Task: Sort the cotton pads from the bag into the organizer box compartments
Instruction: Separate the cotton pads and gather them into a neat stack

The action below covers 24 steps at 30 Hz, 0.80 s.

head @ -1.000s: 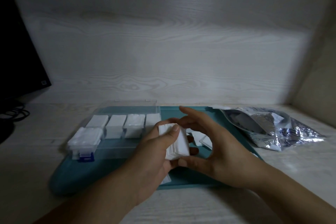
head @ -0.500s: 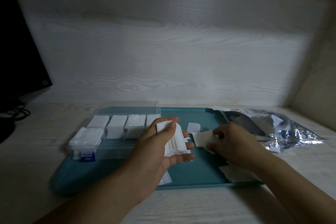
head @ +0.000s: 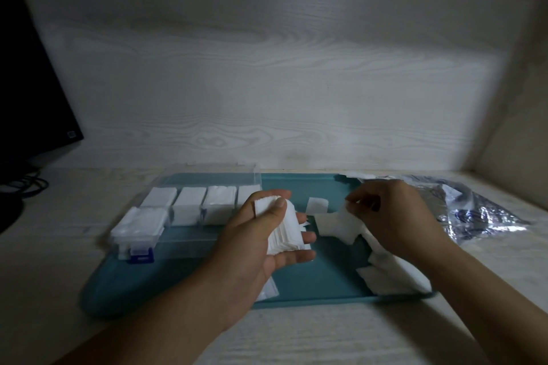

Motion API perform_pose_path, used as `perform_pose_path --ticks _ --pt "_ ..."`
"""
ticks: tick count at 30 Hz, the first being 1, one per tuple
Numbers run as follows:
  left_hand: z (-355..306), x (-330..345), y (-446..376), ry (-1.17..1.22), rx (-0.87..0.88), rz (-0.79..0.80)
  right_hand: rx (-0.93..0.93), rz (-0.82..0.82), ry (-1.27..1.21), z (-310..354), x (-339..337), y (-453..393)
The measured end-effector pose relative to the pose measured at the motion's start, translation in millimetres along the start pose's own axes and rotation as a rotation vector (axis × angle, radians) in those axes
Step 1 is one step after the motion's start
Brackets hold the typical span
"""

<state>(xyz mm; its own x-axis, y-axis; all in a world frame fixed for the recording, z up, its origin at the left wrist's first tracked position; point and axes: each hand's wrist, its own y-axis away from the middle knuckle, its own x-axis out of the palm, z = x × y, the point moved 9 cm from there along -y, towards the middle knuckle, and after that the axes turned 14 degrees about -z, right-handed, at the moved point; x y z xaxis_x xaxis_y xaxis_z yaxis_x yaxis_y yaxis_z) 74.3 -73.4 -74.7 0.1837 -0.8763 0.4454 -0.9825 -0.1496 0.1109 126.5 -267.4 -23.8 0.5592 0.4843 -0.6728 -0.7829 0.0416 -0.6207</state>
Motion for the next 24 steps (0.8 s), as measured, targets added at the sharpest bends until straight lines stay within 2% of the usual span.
perform_pose_path --ticks 6,16,21,24 --pt "1.6 1.1 0.5 -0.007 -0.001 0.009 -0.077 0.003 0.229 -6.1 10.8 5.9" --pt "1.7 1.0 0.6 -0.012 0.002 0.005 -0.043 -0.034 0.192 -10.4 13.4 4.4" --pt "1.3 0.6 1.1 -0.015 0.008 0.011 0.058 0.189 0.252 -15.2 32.2 16.1" --pt "1.1 1.6 2.5 -0.021 0.012 0.019 0.059 0.211 0.23 -11.7 32.9 17.9"
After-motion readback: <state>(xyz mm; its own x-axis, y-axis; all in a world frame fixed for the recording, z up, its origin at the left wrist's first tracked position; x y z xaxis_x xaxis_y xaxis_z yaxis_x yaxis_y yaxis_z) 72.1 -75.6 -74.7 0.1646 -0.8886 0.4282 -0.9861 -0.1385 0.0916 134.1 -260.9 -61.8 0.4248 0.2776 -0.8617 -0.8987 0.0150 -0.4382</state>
